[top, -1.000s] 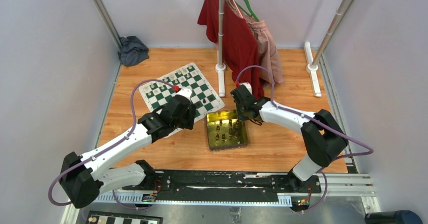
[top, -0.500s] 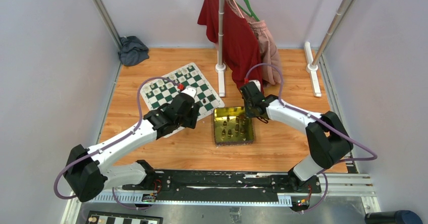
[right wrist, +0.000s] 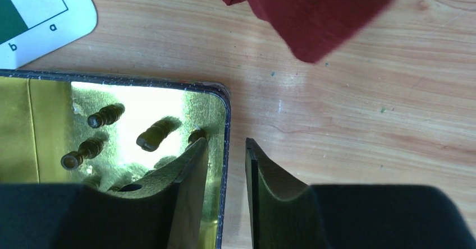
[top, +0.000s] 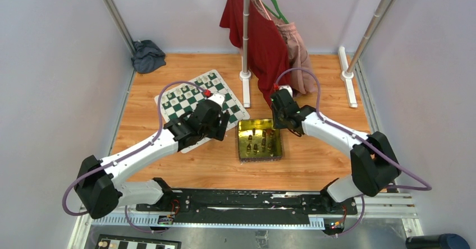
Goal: Set up the chess pieces on the board
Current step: Move the storage box to the center of the board.
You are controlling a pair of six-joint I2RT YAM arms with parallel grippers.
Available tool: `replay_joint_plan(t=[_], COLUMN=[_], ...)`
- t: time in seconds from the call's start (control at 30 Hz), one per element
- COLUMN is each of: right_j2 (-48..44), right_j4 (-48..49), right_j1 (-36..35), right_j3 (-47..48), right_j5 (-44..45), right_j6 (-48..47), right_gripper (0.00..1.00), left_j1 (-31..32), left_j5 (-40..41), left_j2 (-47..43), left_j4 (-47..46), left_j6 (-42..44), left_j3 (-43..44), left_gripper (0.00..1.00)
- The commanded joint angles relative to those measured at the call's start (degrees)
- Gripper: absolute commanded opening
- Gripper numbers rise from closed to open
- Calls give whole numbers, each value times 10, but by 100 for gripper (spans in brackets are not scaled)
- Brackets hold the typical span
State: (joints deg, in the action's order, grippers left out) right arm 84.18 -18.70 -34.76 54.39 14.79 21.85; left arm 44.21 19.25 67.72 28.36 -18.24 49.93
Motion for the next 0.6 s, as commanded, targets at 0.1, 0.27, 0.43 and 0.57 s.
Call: replay_joint_plan(t=[0.1, 0.27, 0.43, 0.57], right_j2=[-60, -102, -133, -138], right_j4=[-58, -88, -98, -93], right_j1=[0, -25, -58, -82], right_j3=[4, -1, -21, -33], right_j5=[9, 7, -14, -31], right_j6=[-16, -24, -40, -57], right_gripper=[37, 36, 35, 35], left_j1=[18, 27, 30, 31], left_j5=[0, 8, 13, 14], left_j2=[18, 22, 22, 23], left_j4=[-5, -10, -14, -13], left_j6=[17, 19, 21, 21], left_j3=[27, 32, 39, 44], left_gripper=[79, 79, 77, 75])
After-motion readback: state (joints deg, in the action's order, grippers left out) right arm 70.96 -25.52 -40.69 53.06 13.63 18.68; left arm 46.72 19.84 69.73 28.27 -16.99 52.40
